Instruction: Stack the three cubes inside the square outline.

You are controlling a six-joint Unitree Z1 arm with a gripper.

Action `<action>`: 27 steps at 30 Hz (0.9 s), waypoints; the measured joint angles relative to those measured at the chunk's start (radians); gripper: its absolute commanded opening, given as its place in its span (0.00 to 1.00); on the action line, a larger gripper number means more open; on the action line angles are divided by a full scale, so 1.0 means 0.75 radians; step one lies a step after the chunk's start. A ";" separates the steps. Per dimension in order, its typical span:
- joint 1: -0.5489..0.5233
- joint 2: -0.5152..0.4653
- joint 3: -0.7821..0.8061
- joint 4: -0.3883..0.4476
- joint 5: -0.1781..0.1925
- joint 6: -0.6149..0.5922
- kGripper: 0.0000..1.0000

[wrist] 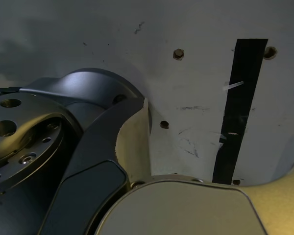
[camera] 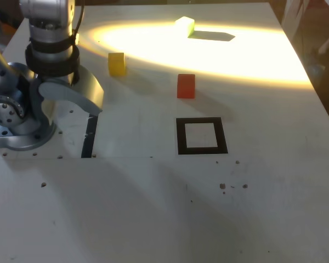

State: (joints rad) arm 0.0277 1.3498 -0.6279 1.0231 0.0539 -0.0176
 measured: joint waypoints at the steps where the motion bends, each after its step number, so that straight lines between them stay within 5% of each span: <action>1: 0.000 0.004 0.001 0.000 0.000 0.001 0.98; 8: 0.000 0.012 -0.035 0.041 0.006 0.011 0.97; 17: 0.065 0.109 -0.347 0.182 0.100 0.187 0.96; 27: 0.167 0.430 -0.773 0.376 0.135 0.345 0.96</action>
State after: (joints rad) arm 0.1528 1.6719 -1.2079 1.3053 0.1551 0.2413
